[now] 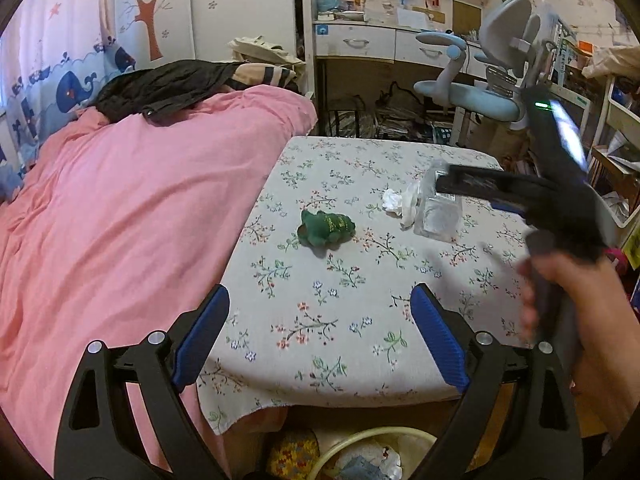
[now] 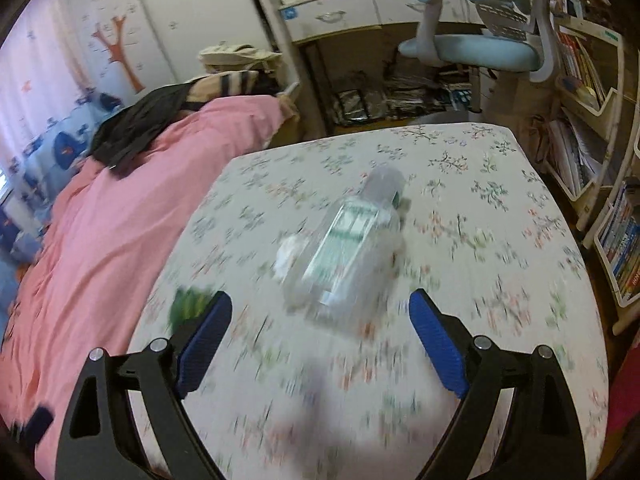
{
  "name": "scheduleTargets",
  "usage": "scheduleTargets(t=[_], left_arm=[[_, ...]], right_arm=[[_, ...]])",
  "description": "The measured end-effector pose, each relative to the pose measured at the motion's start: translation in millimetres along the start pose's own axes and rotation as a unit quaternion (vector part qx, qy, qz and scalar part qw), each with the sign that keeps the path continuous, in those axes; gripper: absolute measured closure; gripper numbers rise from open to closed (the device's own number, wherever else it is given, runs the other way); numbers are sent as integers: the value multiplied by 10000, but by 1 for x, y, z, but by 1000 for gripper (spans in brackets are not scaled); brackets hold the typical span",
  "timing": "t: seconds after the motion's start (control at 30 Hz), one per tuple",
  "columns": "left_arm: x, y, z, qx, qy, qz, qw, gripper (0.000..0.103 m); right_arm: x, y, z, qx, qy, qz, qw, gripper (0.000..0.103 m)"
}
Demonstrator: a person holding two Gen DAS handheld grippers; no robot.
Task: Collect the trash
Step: 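Grasp the clear plastic bottle with the right gripper while the left reaches for a tissue, then lift the bottle with the right gripper while the left grasps a white tissue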
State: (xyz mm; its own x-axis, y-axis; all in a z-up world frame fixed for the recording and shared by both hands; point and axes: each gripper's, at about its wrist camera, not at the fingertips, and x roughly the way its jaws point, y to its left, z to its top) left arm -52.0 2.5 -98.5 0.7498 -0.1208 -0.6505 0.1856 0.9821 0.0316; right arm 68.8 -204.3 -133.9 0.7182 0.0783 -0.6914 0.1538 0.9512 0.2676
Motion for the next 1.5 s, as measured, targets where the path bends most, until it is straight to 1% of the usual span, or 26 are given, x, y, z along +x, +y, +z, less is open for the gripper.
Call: scheduleTargets(t=[0.1,0.2,0.33,0.37,0.43,0.53,0.63,0.67,0.7,0.77,0.87,0.9,0.93,0.97,1.03,1.1,1.23,1.27,1.33,1.37,1.43,1.5], left_arm=[[8,-3,5,177,14,42,9998,14],[19,0,13,175,98,50,9998,14],[38,11,24,-82,242,-42,9997,14],[42,13,27,-173,273,-76,9994,14],[48,15,31,-278,302,-163,9990,14],[55,7,36,-222,298,-366,9986,14],[62,-12,41,-69,249,-706,9972,14],[67,-22,43,14,229,-867,9960,14],[71,-29,46,76,217,-953,9952,14],[85,-50,52,239,189,-1177,9926,17],[108,-71,63,284,237,-1350,9902,27],[113,-74,65,270,237,-1382,9898,33],[122,-79,68,260,255,-1376,9898,38],[132,-83,70,248,290,-1353,9901,40],[149,-89,72,238,393,-1335,9900,51],[163,-96,73,330,460,-1273,9902,56],[181,-111,78,614,397,-1151,9907,64],[184,-113,79,653,398,-1150,9904,67],[192,-117,80,698,506,-1220,9888,85],[195,-117,79,691,579,-1260,9879,88],[201,-116,76,716,696,-1291,9866,100],[197,-114,73,766,737,-1377,9847,102]], right_arm=[[22,-4,13,112,54,-158,9998,16],[38,-8,21,167,174,-217,9995,17],[49,-22,18,190,467,-77,9987,38],[50,-25,17,187,503,-89,9985,38],[45,-35,14,169,516,-22,9985,43],[26,-46,5,8,573,47,9983,44],[-2,-58,-14,-250,687,65,9973,45],[-8,-63,-19,-256,723,72,9970,45],[-15,-69,-24,-242,767,85,9967,45],[-30,-77,-33,-241,881,101,9958,45],[-43,-88,-38,-82,890,131,9959,44],[-44,-92,-37,19,868,148,9961,44],[-45,-96,-37,133,841,153,9963,44],[-46,-100,-35,222,814,171,9963,43],[-43,-102,-31,234,775,176,9966,43],[-40,-103,-28,216,765,159,9967,43],[-33,-100,-25,63,785,120,9968,43],[-32,-100,-26,28,796,108,9968,43],[-29,-99,-27,-61,829,56,9965,43],[-29,-100,-28,-81,835,45,9965,43],[-29,-101,-28,-93,849,43,9963,43],[-28,-101,-28,-82,859,62,9963,43]])
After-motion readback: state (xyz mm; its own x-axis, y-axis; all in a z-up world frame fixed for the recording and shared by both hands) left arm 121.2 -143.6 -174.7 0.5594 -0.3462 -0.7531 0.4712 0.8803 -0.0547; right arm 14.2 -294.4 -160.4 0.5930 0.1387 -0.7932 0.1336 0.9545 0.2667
